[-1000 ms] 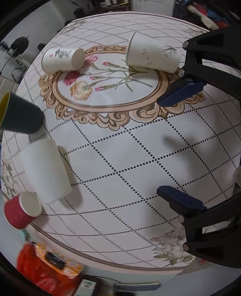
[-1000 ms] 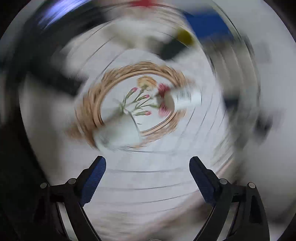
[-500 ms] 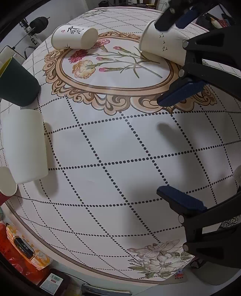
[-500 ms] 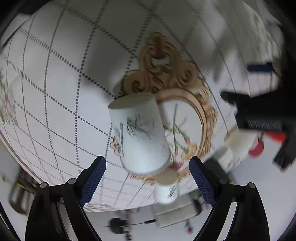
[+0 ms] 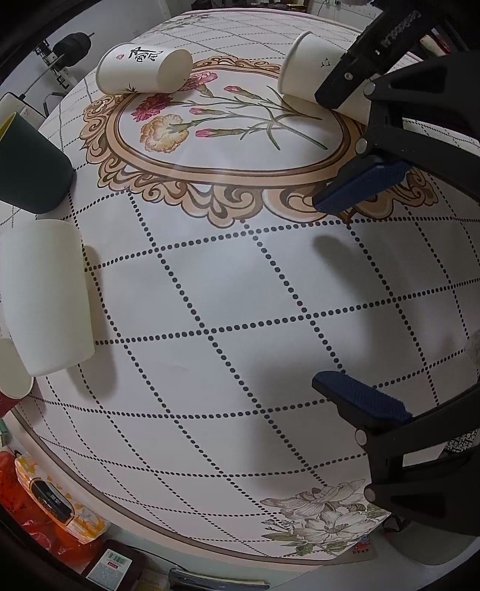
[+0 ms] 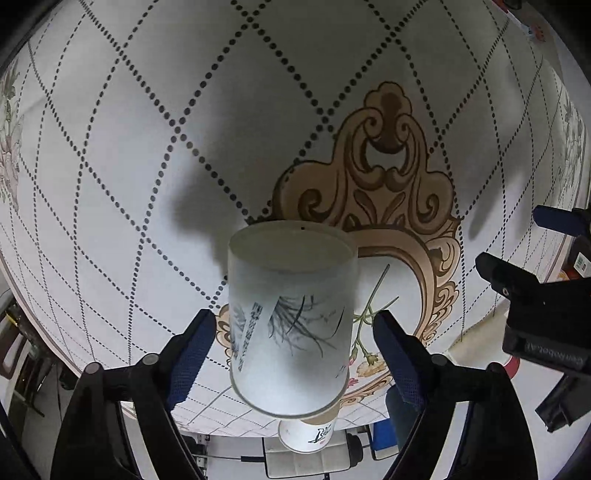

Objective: Flip cup upside down
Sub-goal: 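Lift the cup with the right tool and roll it rim-down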

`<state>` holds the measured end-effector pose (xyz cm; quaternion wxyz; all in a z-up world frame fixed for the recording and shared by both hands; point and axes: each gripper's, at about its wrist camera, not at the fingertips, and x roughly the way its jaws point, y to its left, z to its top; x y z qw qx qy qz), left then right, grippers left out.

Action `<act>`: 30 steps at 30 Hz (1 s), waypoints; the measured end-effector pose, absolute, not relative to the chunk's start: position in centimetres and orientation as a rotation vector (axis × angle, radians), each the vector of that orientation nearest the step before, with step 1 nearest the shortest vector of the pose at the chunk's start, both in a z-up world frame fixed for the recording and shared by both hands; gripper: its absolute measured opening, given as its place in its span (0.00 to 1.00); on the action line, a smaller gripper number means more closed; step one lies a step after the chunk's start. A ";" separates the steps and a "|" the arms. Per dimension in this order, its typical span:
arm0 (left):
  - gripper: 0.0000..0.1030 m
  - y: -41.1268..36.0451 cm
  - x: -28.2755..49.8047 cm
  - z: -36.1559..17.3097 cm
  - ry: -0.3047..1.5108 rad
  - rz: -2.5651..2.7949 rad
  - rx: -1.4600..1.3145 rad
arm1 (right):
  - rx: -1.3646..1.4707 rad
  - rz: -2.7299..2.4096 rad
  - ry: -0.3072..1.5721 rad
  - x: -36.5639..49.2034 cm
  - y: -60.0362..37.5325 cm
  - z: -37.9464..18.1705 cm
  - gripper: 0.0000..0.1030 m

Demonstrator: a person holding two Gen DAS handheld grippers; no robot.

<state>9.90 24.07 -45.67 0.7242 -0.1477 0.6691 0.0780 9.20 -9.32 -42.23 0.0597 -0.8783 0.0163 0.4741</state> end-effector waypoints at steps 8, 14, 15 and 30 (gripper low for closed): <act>0.85 24.1 10.1 -45.4 1.473 0.162 -0.318 | -2.665 1.445 0.047 9.5 -7.9 -43.1 0.81; 0.85 24.2 10.3 -45.4 1.468 0.159 -0.319 | -2.672 1.430 0.073 10.5 -7.1 -44.1 0.69; 0.85 24.3 10.3 -45.4 1.468 0.159 -0.318 | -2.669 1.430 0.082 10.8 -6.8 -44.1 0.67; 0.85 24.4 10.5 -45.3 1.458 0.156 -0.307 | -2.550 1.395 0.255 12.3 -4.9 -43.9 0.64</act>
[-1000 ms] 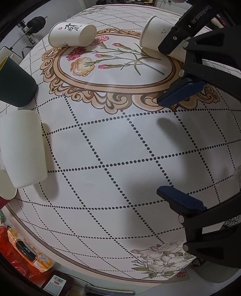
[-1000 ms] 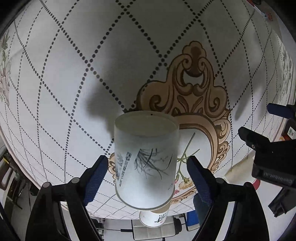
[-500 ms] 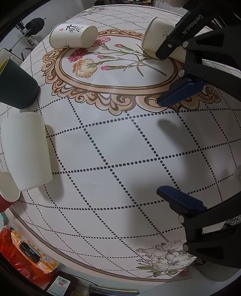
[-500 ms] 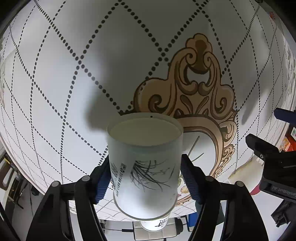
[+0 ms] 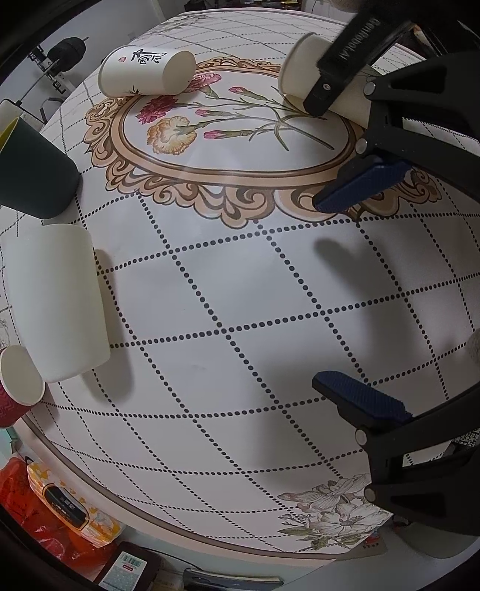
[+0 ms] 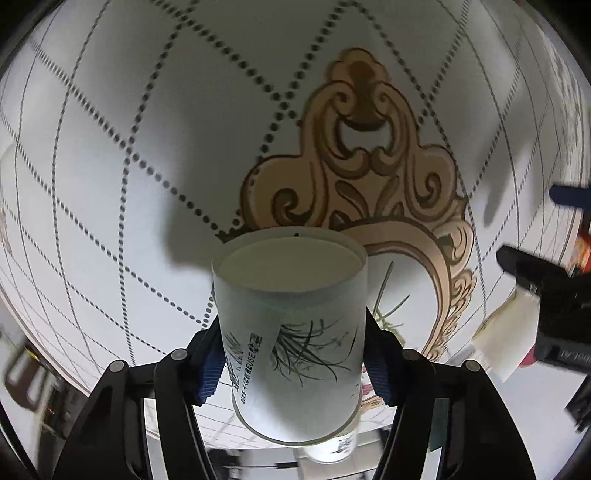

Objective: Flip cup upside down
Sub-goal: 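Lift the cup with the right tool and roll it rim-down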

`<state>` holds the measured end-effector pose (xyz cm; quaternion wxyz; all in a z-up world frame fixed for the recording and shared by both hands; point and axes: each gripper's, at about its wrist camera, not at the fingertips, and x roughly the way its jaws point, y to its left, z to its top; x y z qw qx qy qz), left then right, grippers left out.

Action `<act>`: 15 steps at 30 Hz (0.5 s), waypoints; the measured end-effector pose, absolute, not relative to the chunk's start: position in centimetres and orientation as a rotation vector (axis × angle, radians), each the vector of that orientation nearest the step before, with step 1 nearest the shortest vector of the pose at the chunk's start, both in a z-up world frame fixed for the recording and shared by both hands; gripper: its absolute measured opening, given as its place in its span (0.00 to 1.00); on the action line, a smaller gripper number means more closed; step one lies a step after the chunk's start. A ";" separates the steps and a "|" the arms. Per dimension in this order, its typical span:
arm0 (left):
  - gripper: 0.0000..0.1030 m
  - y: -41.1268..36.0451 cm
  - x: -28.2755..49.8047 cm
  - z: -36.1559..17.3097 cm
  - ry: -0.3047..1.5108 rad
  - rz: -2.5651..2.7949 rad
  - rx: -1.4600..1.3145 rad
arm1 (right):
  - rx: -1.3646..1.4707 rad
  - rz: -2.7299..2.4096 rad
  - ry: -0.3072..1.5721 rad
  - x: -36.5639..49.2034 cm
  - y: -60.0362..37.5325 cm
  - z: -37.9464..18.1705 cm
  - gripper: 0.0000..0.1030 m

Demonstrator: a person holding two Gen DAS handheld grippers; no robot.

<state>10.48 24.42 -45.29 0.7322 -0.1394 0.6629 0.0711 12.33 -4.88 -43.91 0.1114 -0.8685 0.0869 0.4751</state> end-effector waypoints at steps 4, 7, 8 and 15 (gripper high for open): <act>0.85 24.2 10.7 -44.9 1.443 0.148 -0.305 | -2.479 1.354 0.395 12.8 -2.8 -43.7 0.64; 0.85 24.2 10.8 -44.6 1.437 0.145 -0.298 | -2.387 1.301 0.554 14.2 -0.8 -43.5 0.64; 0.85 24.2 10.8 -44.6 1.435 0.143 -0.295 | -2.345 1.279 0.624 14.7 0.1 -43.4 0.64; 0.85 24.1 10.8 -43.6 1.421 0.127 -0.269 | -1.989 1.111 1.107 18.9 5.2 -42.4 0.64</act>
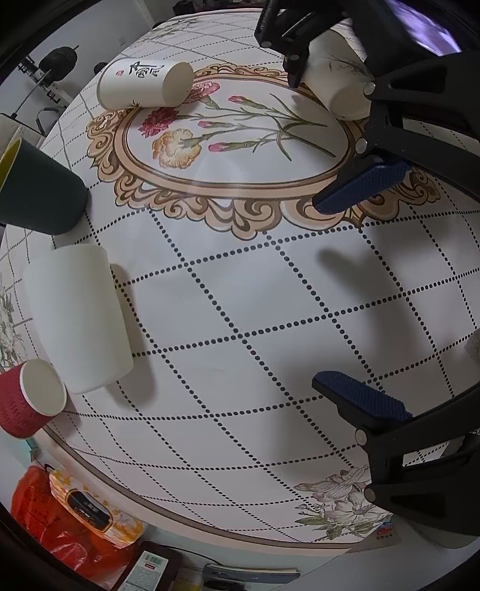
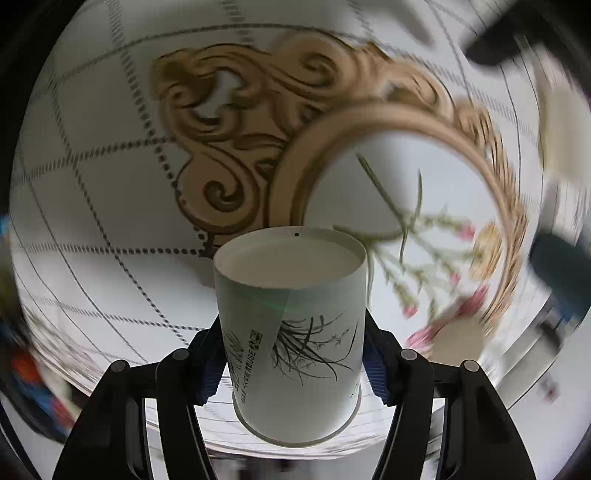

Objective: Flip cup upside down
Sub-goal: 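Lift the cup with the right tool and roll it rim-down, then lower the inverted cup onto the tablecloth and open the right tool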

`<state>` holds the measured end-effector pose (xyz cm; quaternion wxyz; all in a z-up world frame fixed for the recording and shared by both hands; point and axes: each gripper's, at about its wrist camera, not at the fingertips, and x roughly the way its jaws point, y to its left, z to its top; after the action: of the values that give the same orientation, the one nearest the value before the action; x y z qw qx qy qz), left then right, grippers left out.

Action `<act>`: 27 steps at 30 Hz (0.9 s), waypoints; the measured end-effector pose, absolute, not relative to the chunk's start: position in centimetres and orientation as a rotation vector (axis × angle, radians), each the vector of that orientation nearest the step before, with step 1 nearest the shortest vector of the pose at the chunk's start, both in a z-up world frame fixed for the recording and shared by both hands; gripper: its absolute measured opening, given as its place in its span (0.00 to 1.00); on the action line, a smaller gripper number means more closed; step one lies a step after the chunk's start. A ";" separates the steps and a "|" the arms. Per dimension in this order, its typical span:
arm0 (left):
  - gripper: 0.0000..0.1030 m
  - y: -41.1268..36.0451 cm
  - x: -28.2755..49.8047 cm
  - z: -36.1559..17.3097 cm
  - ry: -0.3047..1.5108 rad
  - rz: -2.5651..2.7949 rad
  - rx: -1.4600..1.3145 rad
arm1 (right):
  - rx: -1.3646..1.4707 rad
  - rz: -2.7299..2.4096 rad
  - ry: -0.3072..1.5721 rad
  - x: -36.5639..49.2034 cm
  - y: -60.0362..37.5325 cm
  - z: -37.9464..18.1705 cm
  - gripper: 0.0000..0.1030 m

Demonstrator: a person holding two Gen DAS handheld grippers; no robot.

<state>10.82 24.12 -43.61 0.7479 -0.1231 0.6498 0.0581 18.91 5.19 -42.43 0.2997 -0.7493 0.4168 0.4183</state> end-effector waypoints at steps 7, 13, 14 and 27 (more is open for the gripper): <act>0.85 23.8 10.7 -42.7 1.410 0.109 -0.249 | -1.602 0.938 1.499 23.4 7.6 -41.7 0.64; 0.85 23.7 10.8 -42.1 1.404 0.095 -0.237 | -1.283 0.810 1.724 26.7 8.5 -41.7 0.64; 0.85 23.7 10.7 -41.9 1.402 0.093 -0.233 | -1.214 0.781 1.762 27.4 8.6 -41.7 0.64; 0.85 21.4 9.3 -40.9 1.391 0.078 -0.224 | -0.698 0.476 1.934 33.6 8.5 -41.0 0.64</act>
<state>9.25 21.38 -40.88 0.7612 -0.1029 0.6393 0.0357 33.58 8.52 -40.97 0.4928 -0.2878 0.7973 0.1964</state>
